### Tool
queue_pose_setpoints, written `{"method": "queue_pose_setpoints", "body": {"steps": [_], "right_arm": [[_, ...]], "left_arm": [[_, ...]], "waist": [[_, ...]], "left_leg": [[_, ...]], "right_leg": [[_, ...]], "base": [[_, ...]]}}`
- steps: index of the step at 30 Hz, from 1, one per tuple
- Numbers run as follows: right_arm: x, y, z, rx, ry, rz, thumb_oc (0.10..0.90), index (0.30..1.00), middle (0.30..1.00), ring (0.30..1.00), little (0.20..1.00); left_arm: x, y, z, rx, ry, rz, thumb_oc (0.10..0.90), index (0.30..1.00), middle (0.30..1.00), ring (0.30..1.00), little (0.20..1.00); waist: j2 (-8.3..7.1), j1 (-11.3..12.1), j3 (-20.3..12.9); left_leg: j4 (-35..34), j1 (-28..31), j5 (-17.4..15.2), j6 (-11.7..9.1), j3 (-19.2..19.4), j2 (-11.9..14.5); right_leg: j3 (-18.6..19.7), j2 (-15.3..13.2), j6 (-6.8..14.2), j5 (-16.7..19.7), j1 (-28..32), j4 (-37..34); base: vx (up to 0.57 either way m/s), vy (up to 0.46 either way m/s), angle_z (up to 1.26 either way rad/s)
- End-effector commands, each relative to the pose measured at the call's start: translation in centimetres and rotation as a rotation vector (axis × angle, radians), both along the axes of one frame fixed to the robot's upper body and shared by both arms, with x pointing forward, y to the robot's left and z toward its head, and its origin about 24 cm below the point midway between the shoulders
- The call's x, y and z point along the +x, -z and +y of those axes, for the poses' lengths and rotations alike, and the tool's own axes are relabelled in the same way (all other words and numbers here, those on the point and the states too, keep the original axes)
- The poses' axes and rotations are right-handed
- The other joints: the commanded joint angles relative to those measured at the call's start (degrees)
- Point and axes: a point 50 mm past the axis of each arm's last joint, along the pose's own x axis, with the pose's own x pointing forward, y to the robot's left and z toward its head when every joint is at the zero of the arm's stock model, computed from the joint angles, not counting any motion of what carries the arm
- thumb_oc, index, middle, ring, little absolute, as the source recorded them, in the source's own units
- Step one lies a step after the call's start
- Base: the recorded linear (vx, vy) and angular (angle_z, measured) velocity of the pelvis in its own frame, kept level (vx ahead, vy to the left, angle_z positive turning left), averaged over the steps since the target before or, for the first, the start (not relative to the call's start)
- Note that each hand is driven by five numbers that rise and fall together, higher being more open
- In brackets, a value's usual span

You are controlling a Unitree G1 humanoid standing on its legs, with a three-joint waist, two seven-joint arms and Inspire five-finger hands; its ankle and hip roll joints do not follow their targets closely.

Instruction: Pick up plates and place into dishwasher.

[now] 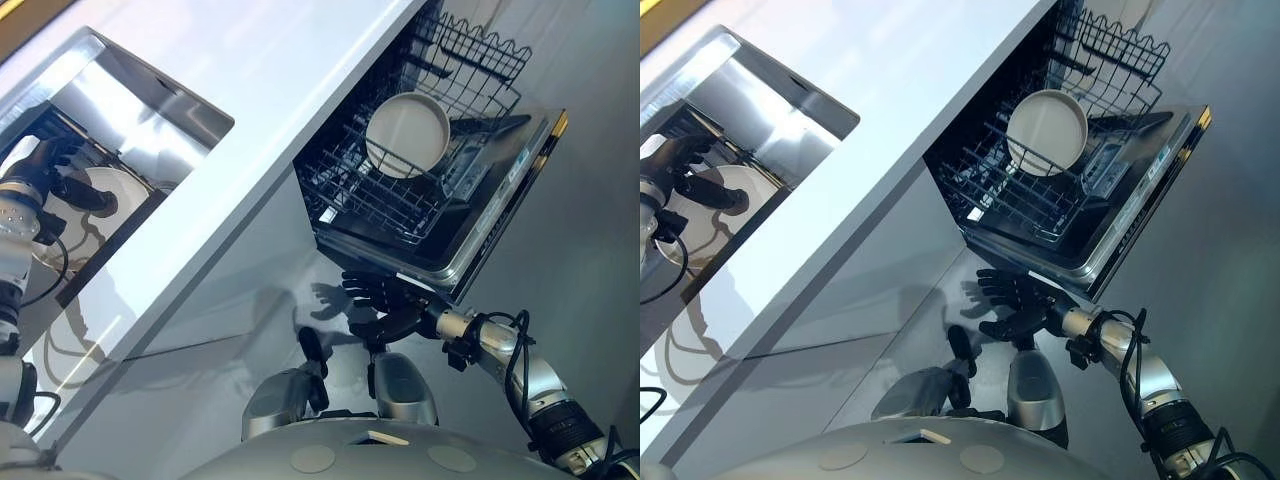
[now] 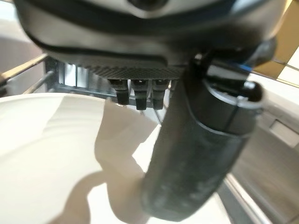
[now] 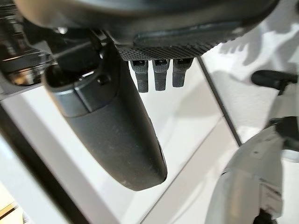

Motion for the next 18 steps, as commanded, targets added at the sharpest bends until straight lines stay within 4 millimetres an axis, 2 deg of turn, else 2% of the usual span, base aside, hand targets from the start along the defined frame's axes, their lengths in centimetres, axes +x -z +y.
{"method": "queue_pose_setpoints", "body": {"steps": [1, 5, 11, 12, 13, 14, 15, 16, 18], "right_arm": [[1.9, -3.3, 2.1, 0.085, -0.071, -0.166, 0.800, 0.900, 0.900, 0.900, 0.900], [2.0, -3.6, 1.6, 0.079, -0.054, -0.183, 0.800, 0.900, 0.900, 0.900, 0.900], [1.7, -3.6, 1.0, 0.063, -0.035, -0.182, 0.800, 0.900, 0.900, 0.900, 0.900], [1.7, -3.6, 0.9, 0.059, -0.032, -0.176, 0.800, 0.900, 0.900, 0.900, 0.900], [1.6, -3.5, 0.9, 0.057, -0.031, -0.172, 0.800, 0.900, 0.900, 0.900, 0.900], [1.5, -3.4, 0.8, 0.053, -0.030, -0.168, 0.800, 0.900, 0.900, 0.900, 0.900], [1.4, -3.4, 0.7, 0.050, -0.030, -0.161, 0.800, 0.900, 0.900, 0.900, 0.900], [1.2, -3.3, 0.7, 0.048, -0.030, -0.155, 0.800, 0.900, 0.900, 0.900, 0.900], [1.1, -3.2, 0.7, 0.051, -0.030, -0.150, 0.800, 0.900, 0.900, 0.900, 0.900]], "left_arm": [[-0.3, -4.6, 1.6, -0.012, -0.056, -0.061, 0.800, 0.900, 0.900, 0.900, 0.900], [-0.8, -3.3, 1.9, -0.071, -0.028, 0.063, 0.800, 0.900, 0.900, 0.900, 0.900], [-2.4, -0.8, 2.6, -0.124, -0.030, 0.273, 0.800, 0.900, 0.900, 0.900, 0.900], [-2.9, -0.3, 2.9, -0.119, -0.049, 0.323, 0.578, 0.709, 0.709, 0.709, 0.678], [-3.3, 0.0, 3.2, -0.120, -0.063, 0.354, 0.468, 0.615, 0.615, 0.615, 0.568], [-3.8, 0.5, 3.4, -0.135, -0.077, 0.373, 0.446, 0.596, 0.596, 0.596, 0.546], [-4.2, 0.6, 3.7, -0.131, -0.086, 0.393, 0.306, 0.476, 0.476, 0.476, 0.406], [-4.6, 0.8, 3.9, -0.124, -0.096, 0.411, 0.213, 0.396, 0.396, 0.396, 0.313], [-5.1, 1.0, 4.1, -0.130, -0.100, 0.424, 0.100, 0.300, 0.300, 0.300, 0.200]], "waist": [[0.16, -0.8, -0.6], [0.48, -0.8, 0.6], [0.82, -0.1, 0.6], [0.86, 0.0, 0.5], [0.89, 0.1, 0.4], [0.92, 0.3, 0.3], [1.00, 0.5, 0.1], [1.11, 0.6, -0.1], [1.23, 0.9, -0.4]], "left_leg": [[6.2, -2.1, -9.6, 0.4, -1.0, -4.0], [6.4, -2.8, -9.1, 0.3, -1.5, -4.0], [7.1, -3.1, -9.0, 0.2, -2.3, -4.3], [7.1, -2.9, -9.0, 0.3, -2.5, -4.4], [7.1, -2.7, -9.0, 0.2, -2.7, -4.4], [7.0, -2.4, -9.0, 0.2, -2.9, -4.5], [6.8, -2.0, -9.0, 0.3, -3.1, -4.5], [6.6, -1.6, -9.0, 0.2, -3.2, -4.5], [6.6, -1.3, -9.0, 0.2, -3.5, -4.5]], "right_leg": [[-1.2, -1.9, 6.5, 2.7, -6.9, 2.4], [-1.0, -1.7, 6.4, 2.6, -7.0, 2.3], [-1.7, -1.9, 6.5, 3.1, -6.5, 1.6], [-1.9, -1.9, 6.6, 3.1, -6.2, 1.6], [-2.1, -2.0, 6.6, 3.2, -6.0, 1.5], [-2.5, -2.1, 6.6, 3.2, -5.8, 1.4], [-2.7, -2.1, 6.6, 3.1, -5.5, 1.4], [-3.1, -2.2, 6.7, 3.0, -5.1, 1.5], [-3.7, -2.3, 6.7, 2.7, -4.8, 1.6]], "base": [[-0.05, 0.007, -0.04], [-0.05, -0.015, -0.02], [-0.01, -0.026, -0.01], [0.00, -0.032, 0.02], [0.00, -0.039, 0.03], [0.00, -0.048, 0.03], [0.00, -0.066, 0.01], [0.00, -0.068, 0.00], [-0.02, -0.069, 0.04]]}}
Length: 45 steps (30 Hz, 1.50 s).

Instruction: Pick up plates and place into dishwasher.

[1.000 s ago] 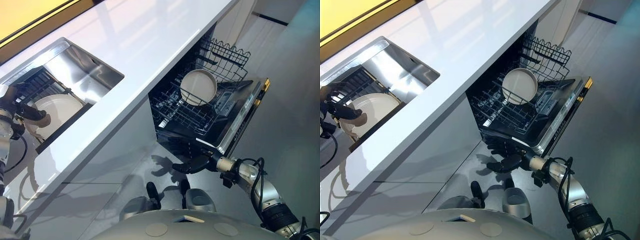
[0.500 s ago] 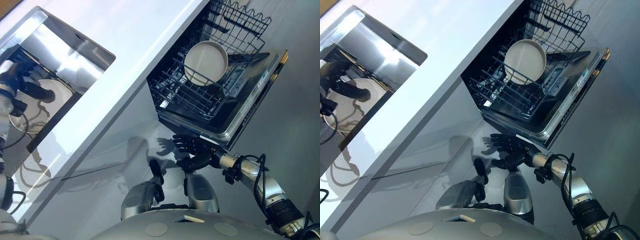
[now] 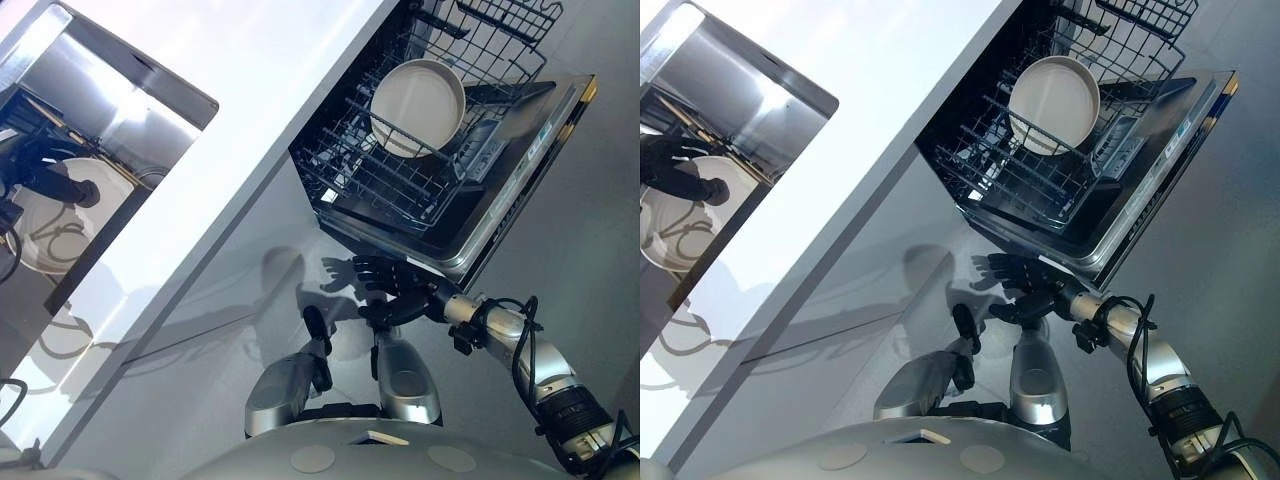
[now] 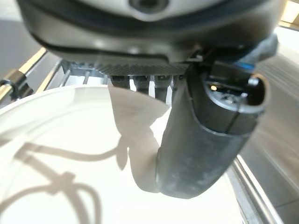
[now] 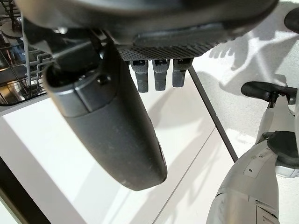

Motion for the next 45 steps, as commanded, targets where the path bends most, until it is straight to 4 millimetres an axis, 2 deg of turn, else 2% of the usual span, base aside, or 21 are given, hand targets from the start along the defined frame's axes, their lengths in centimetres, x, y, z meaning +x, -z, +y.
{"method": "queue_pose_setpoints", "body": {"steps": [1, 9, 13, 18, 21, 24, 27, 29, 32, 37, 40, 41, 45], "right_arm": [[-0.1, -2.2, 1.6, 0.096, -0.066, -0.107, 0.800, 0.900, 0.900, 0.900, 0.900], [-0.7, -1.2, 2.5, 0.132, -0.085, -0.058, 0.800, 0.900, 0.900, 0.900, 0.900], [-1.0, -0.9, 2.8, 0.143, -0.082, -0.043, 0.800, 0.900, 0.900, 0.900, 0.900], [-1.6, 0.0, 3.4, 0.160, -0.087, -0.018, 0.800, 0.900, 0.900, 0.900, 0.900], [-1.7, 0.4, 3.8, 0.181, -0.064, -0.030, 0.800, 0.900, 0.900, 0.900, 0.900], [-1.1, -0.4, 3.9, 0.230, -0.012, -0.097, 0.800, 0.900, 0.900, 0.900, 0.900], [0.7, -2.9, 3.5, 0.269, 0.090, -0.262, 0.800, 0.900, 0.900, 0.900, 0.900], [2.2, -5.3, 2.8, 0.325, 0.214, -0.411, 0.800, 0.900, 0.900, 0.900, 0.900], [3.6, -8.5, 1.4, 0.331, 0.421, -0.654, 0.800, 0.900, 0.900, 0.900, 0.900], [3.9, -13.6, -0.9, 0.223, 0.621, -1.001, 0.800, 0.900, 0.900, 0.900, 0.900], [3.4, -17.2, -2.2, 0.194, 0.695, -1.233, 0.800, 0.900, 0.900, 0.900, 0.900], [3.1, -19.0, -2.4, 0.195, 0.696, -1.336, 0.800, 0.900, 0.900, 0.900, 0.900], [2.8, -22.2, -1.4, 0.239, 0.558, -1.467, 0.800, 0.900, 0.900, 0.900, 0.900]], "left_arm": [[-3.4, 2.2, 2.5, 0.011, -0.104, 0.212, 0.100, 0.300, 0.300, 0.300, 0.200], [-4.2, 2.3, 2.9, 0.071, -0.113, 0.196, 0.100, 0.300, 0.300, 0.300, 0.200], [-4.1, 1.7, 2.9, 0.115, -0.103, 0.153, 0.100, 0.300, 0.300, 0.300, 0.200], [-3.5, -0.7, 3.0, 0.232, -0.106, 0.017, 0.100, 0.300, 0.300, 0.300, 0.200], [-3.0, -3.5, 2.9, 0.318, -0.107, -0.141, 0.100, 0.300, 0.300, 0.300, 0.200], [-2.5, -7.4, 2.3, 0.381, -0.114, -0.372, 0.100, 0.300, 0.300, 0.300, 0.200], [-2.5, -11.0, 1.3, 0.450, -0.114, -0.619, 0.100, 0.300, 0.300, 0.300, 0.200], [-2.9, -13.3, 0.5, 0.472, -0.106, -0.791, 0.100, 0.300, 0.300, 0.300, 0.200], [-3.2, -15.0, -0.5, 0.476, -0.074, -0.977, 0.100, 0.300, 0.300, 0.300, 0.200], [-3.6, -16.3, -3.6, 0.487, -0.004, -1.230, 0.100, 0.300, 0.300, 0.300, 0.200], [-3.9, -16.7, -6.6, 0.540, 0.077, -1.354, 0.100, 0.300, 0.300, 0.300, 0.200], [-4.1, -16.9, -8.1, 0.580, 0.120, -1.404, 0.100, 0.300, 0.300, 0.300, 0.200], [-4.3, -16.8, -11.1, 0.663, 0.212, -1.517, 0.100, 0.300, 0.300, 0.300, 0.200]], "waist": [[-0.09, 1.5, -3.7], [0.34, 3.3, -6.7], [0.52, 3.9, -8.1], [0.41, 4.4, -10.1], [0.27, 4.9, -11.7], [0.03, 5.4, -13.0], [-0.16, 5.8, -13.8], [-0.22, 6.0, -14.6], [-0.13, 6.2, -15.5], [0.14, 5.7, -17.0], [-0.10, 5.8, -17.6], [-0.29, 5.8, -17.8], [-0.64, 6.0, -18.1]], "left_leg": [[6.6, -1.5, -8.6, 0.7, -1.7, -4.4], [4.6, 0.6, -7.8, 0.2, -3.4, -4.1], [3.4, 1.5, -7.2, -0.4, -4.1, -3.6], [1.7, 3.0, -6.6, -1.3, -5.1, -2.9], [1.0, 3.9, -6.4, -2.0, -5.7, -2.4], [0.6, 4.7, -6.4, -2.4, -6.0, -1.9], [0.4, 5.3, -6.7, -2.6, -6.0, -1.5], [0.2, 5.8, -7.0, -2.6, -5.9, -1.1], [0.1, 6.3, -7.4, -2.7, -5.8, -0.7], [0.1, 7.2, -8.2, -2.8, -6.0, -0.3], [0.1, 7.8, -8.5, -2.8, -6.4, -0.2], [0.1, 8.1, -8.7, -2.7, -6.6, -0.2], [0.4, 8.7, -9.0, -2.5, -7.1, -0.5]], "right_leg": [[-2.1, -2.1, 7.0, 2.0, -5.9, 3.5], [-5.0, -1.7, 6.7, 0.0, -2.7, 3.0], [-6.0, -1.1, 6.1, -0.9, -0.8, 2.3], [-7.2, -0.3, 5.4, -1.7, 1.7, 0.8], [-8.0, 0.0, 5.0, -2.0, 3.4, -0.4], [-8.9, 0.4, 4.6, -2.4, 4.8, -1.3], [-9.7, 0.9, 4.1, -2.8, 5.8, -1.7], [-10.0, 1.2, 3.6, -3.3, 6.3, -1.7], [-9.8, 1.7, 3.0, -4.1, 6.9, -1.6], [-9.0, 2.1, 2.1, -5.7, 7.5, -0.7], [-8.5, 2.4, 1.6, -6.6, 8.0, 0.3], [-8.3, 2.5, 1.4, -6.9, 8.1, 0.7], [-8.1, 2.6, 1.0, -7.4, 8.6, 1.3]], "base": [[-0.02, -0.083, 0.05], [-0.02, -0.111, 0.11], [-0.02, -0.129, 0.17], [-0.01, -0.150, 0.22], [0.01, -0.165, 0.22], [0.01, -0.162, 0.28], [0.00, -0.123, 0.11], [0.00, -0.095, 0.08], [0.01, -0.057, 0.03], [0.00, 0.000, 0.00], [0.00, 0.000, 0.00], [0.00, 0.000, 0.00], [0.00, -0.002, -0.01]]}}
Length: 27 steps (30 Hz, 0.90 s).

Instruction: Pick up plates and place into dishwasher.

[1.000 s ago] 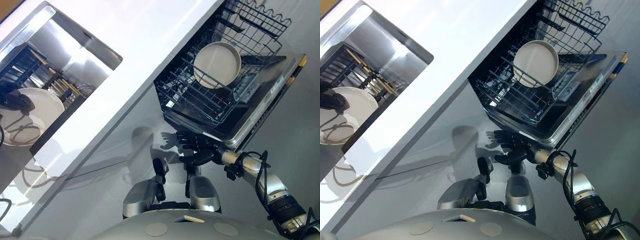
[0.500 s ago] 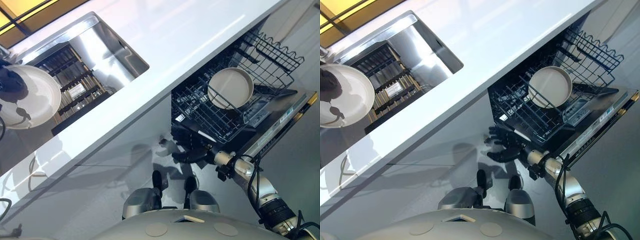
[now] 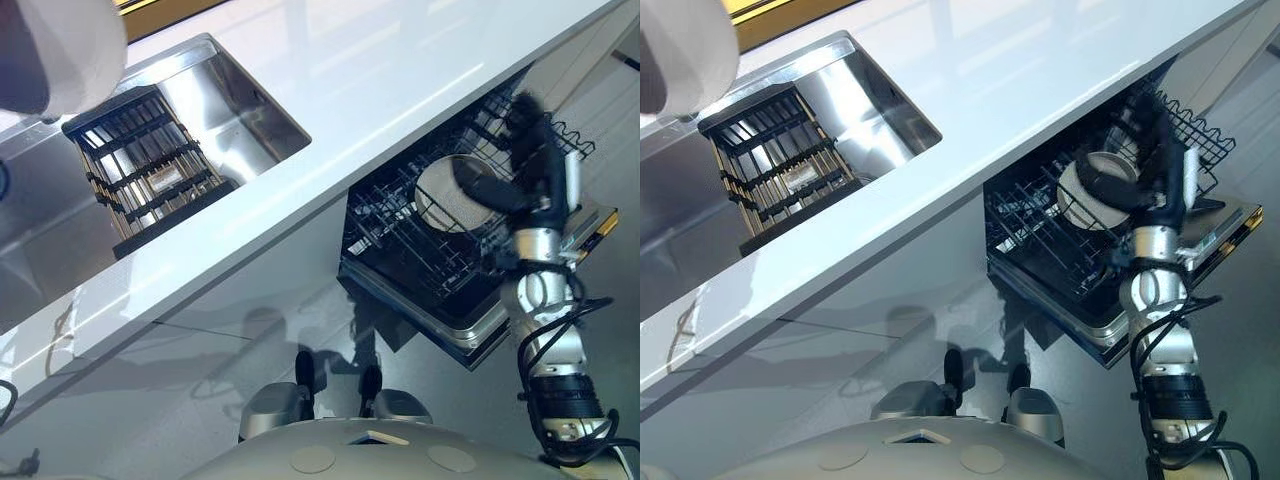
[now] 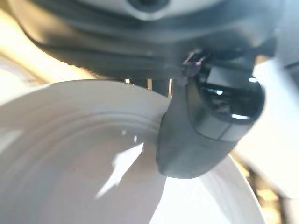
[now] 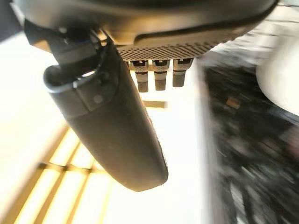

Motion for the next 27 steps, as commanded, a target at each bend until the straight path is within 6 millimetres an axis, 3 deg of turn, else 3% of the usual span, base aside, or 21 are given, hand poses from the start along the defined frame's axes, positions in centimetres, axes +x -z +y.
{"method": "queue_pose_setpoints", "body": {"steps": [1, 4, 7, 10, 12, 19, 27], "right_arm": [[-1.5, -8.3, 2.8, -0.189, -0.210, -0.410, 0.800, 0.900, 0.900, 0.900, 0.900], [-1.3, -9.9, 4.5, -0.152, -0.406, -0.426, 0.800, 0.900, 0.900, 0.900, 0.900], [-0.7, -10.1, 6.9, -0.109, -0.621, -0.368, 0.800, 0.900, 0.900, 0.900, 0.900], [-0.3, -10.3, 9.2, -0.100, -0.726, -0.344, 0.800, 0.900, 0.900, 0.900, 0.900], [0.0, -10.6, 10.7, -0.099, -0.725, -0.382, 0.800, 0.900, 0.900, 0.900, 0.900], [-0.3, -9.7, 13.1, -0.091, -0.725, -0.419, 0.800, 0.900, 0.900, 0.900, 0.900], [0.5, -8.1, 14.0, -0.054, -0.682, -0.350, 0.800, 0.900, 0.900, 0.900, 0.900]], "left_arm": [[-2.4, -3.0, -1.2, 0.087, -0.014, -0.328, 0.100, 0.300, 0.300, 0.300, 0.200], [-2.3, -2.6, -2.9, 0.125, 0.047, -0.384, 0.100, 0.300, 0.300, 0.300, 0.200], [-1.7, -1.3, -4.7, 0.107, 0.140, -0.396, 0.100, 0.300, 0.300, 0.300, 0.200], [-0.8, 0.1, -6.6, 0.063, 0.242, -0.378, 0.100, 0.300, 0.300, 0.300, 0.200], [0.0, 1.8, -8.3, -0.010, 0.334, -0.377, 0.100, 0.300, 0.300, 0.300, 0.200], [0.2, 6.6, -11.7, -0.209, 0.513, -0.345, 0.100, 0.300, 0.300, 0.300, 0.200], [0.5, 9.5, -15.0, -0.274, 0.670, -0.219, 0.100, 0.300, 0.300, 0.300, 0.200]], "waist": [[2.63, -0.3, -8.6], [2.25, -0.2, -9.1], [1.66, 0.1, -9.5], [0.99, 0.6, -9.9], [0.39, 1.1, -10.1], [-0.53, 1.7, -9.9], [-1.02, 1.7, -9.2]], "left_leg": [[0.4, 5.0, -9.5, -1.1, 1.8, -0.7], [0.5, 5.3, -9.5, -1.4, 1.6, -0.8], [0.7, 5.4, -9.5, -1.6, 1.4, -0.9], [1.1, 5.4, -9.5, -1.5, 1.0, -1.0], [1.3, 5.5, -9.6, -1.4, 0.7, -1.0], [1.4, 5.7, -9.5, -1.3, -0.1, -1.0], [1.7, 5.9, -9.6, -1.0, 0.1, -0.9]], "right_leg": [[0.3, 2.1, 1.6, -7.9, -2.3, 8.0], [0.4, 2.3, 1.3, -8.0, -1.9, 8.0], [0.3, 2.3, 1.1, -8.0, -1.5, 7.8], [0.1, 2.3, 0.8, -8.1, -1.1, 7.7], [0.0, 2.5, 0.7, -8.1, -0.6, 7.6], [0.2, 2.8, 0.5, -7.9, -0.1, 7.2], [0.4, 3.1, 0.4, -7.9, 0.2, 7.5]], "base": [[0.01, -0.012, -0.05], [0.00, -0.005, -0.01], [0.00, -0.010, 0.01], [0.01, -0.035, 0.06], [0.02, -0.044, 0.03], [0.01, -0.020, 0.04], [0.01, -0.001, -0.01]]}}
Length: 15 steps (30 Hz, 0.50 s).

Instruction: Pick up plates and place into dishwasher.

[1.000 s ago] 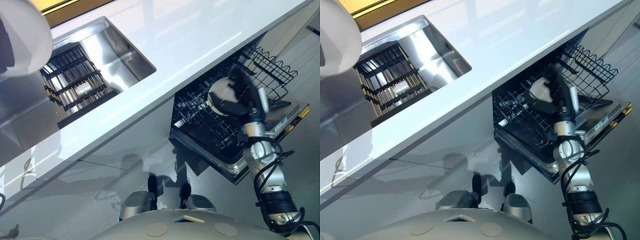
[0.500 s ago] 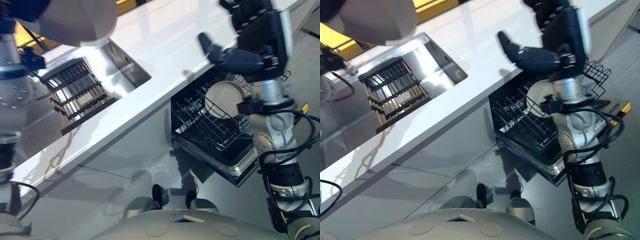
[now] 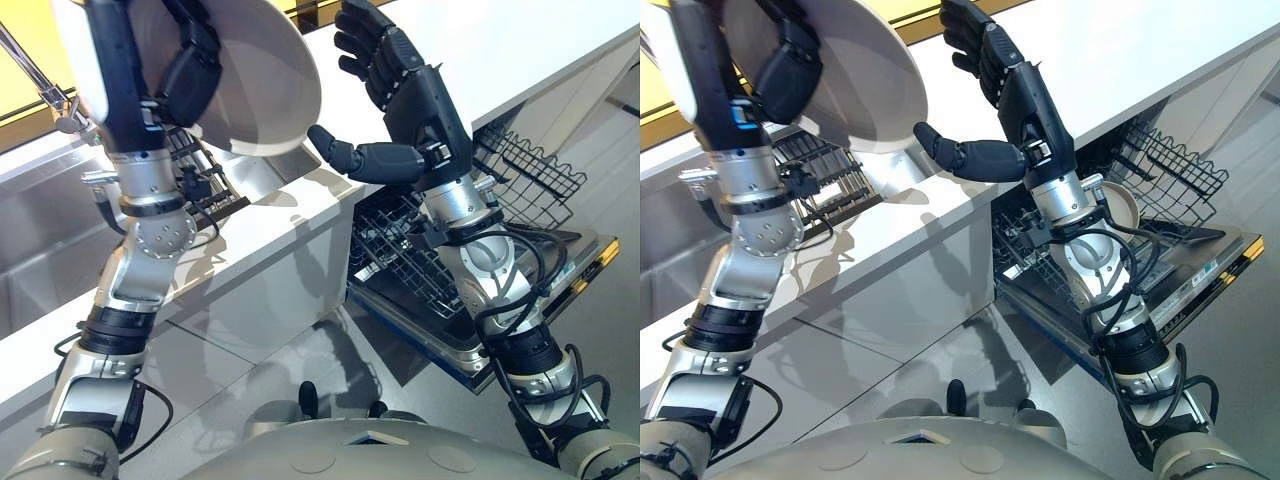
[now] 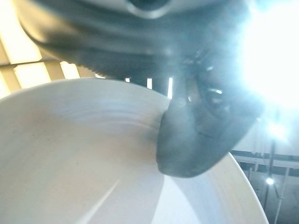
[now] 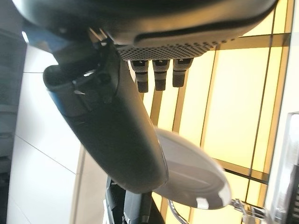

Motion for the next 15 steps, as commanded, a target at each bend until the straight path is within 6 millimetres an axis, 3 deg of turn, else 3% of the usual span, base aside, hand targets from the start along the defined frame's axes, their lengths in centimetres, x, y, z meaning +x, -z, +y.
{"method": "queue_pose_setpoints", "body": {"steps": [1, 10, 11, 12, 13, 14, 15], "right_arm": [[-0.5, -4.0, 1.0, 0.127, -0.021, -0.211, 0.800, 0.900, 0.900, 0.900, 0.900], [0.5, -0.4, 1.0, 0.127, -0.001, -0.005, 0.800, 0.900, 0.900, 0.900, 0.900], [0.7, 0.0, 1.0, 0.120, 0.010, 0.014, 0.707, 0.820, 0.820, 0.820, 0.807], [0.8, 0.5, 0.9, 0.112, 0.033, 0.034, 0.383, 0.542, 0.542, 0.542, 0.483], [1.0, 0.9, 0.8, 0.107, 0.051, 0.053, 0.158, 0.349, 0.349, 0.349, 0.258], [1.1, 1.3, 0.7, 0.103, 0.063, 0.077, 0.100, 0.300, 0.300, 0.300, 0.200], [1.2, 1.7, 0.5, 0.100, 0.074, 0.092, 0.100, 0.300, 0.300, 0.300, 0.200]], "left_arm": [[-0.8, -2.4, -1.7, 0.008, 0.135, -0.151, 0.100, 0.300, 0.300, 0.300, 0.200], [-1.3, -0.4, -4.1, -0.009, 0.284, -0.091, 0.100, 0.300, 0.300, 0.300, 0.200], [-1.4, -0.3, -4.3, -0.005, 0.299, -0.092, 0.100, 0.300, 0.300, 0.300, 0.200], [-1.5, -0.3, -4.6, 0.003, 0.314, -0.097, 0.100, 0.300, 0.300, 0.300, 0.200], [-1.7, -0.3, -4.8, 0.011, 0.321, -0.109, 0.100, 0.300, 0.300, 0.300, 0.200], [-1.9, -0.3, -5.0, 0.025, 0.323, -0.125, 0.100, 0.300, 0.300, 0.300, 0.200], [-2.1, -0.4, -5.1, 0.034, 0.320, -0.145, 0.100, 0.300, 0.300, 0.300, 0.200]], "waist": [[-0.64, 0.1, -3.6], [-0.77, -0.2, -3.1], [-0.79, -0.2, -3.1], [-0.80, -0.2, -3.1], [-0.79, -0.2, -3.0], [-0.78, -0.3, -2.9], [-0.78, -0.4, -2.9]], "left_leg": [[1.6, 4.2, -9.7, -1.0, 1.2, -0.9], [0.9, 4.4, -9.1, -1.0, 1.2, -0.7], [0.9, 4.3, -9.0, -1.1, 1.2, -0.7], [0.8, 4.3, -9.0, -1.0, 1.2, -0.7], [0.8, 4.3, -9.0, -1.1, 1.1, -0.7], [0.7, 4.3, -8.9, -1.1, 1.1, -0.7], [0.6, 4.3, -8.9, -1.1, 1.1, -0.7]], "right_leg": [[0.3, 2.8, 0.6, -7.7, -1.9, 7.8], [-0.1, 2.9, 0.7, -7.6, -1.9, 7.9], [-0.1, 2.8, 0.7, -7.5, -1.9, 7.8], [-0.1, 2.8, 0.7, -7.5, -1.9, 7.7], [-0.1, 2.8, 0.7, -7.4, -1.9, 7.7], [-0.1, 2.9, 0.7, -7.4, -1.9, 7.6], [-0.1, 2.9, 0.7, -7.3, -1.9, 7.6]], "base": [[0.00, 0.000, 0.00], [0.00, 0.000, 0.00], [0.00, 0.000, 0.00], [0.00, 0.000, 0.00], [0.00, 0.000, 0.00], [0.00, 0.000, 0.00], [0.00, 0.000, 0.00]]}}
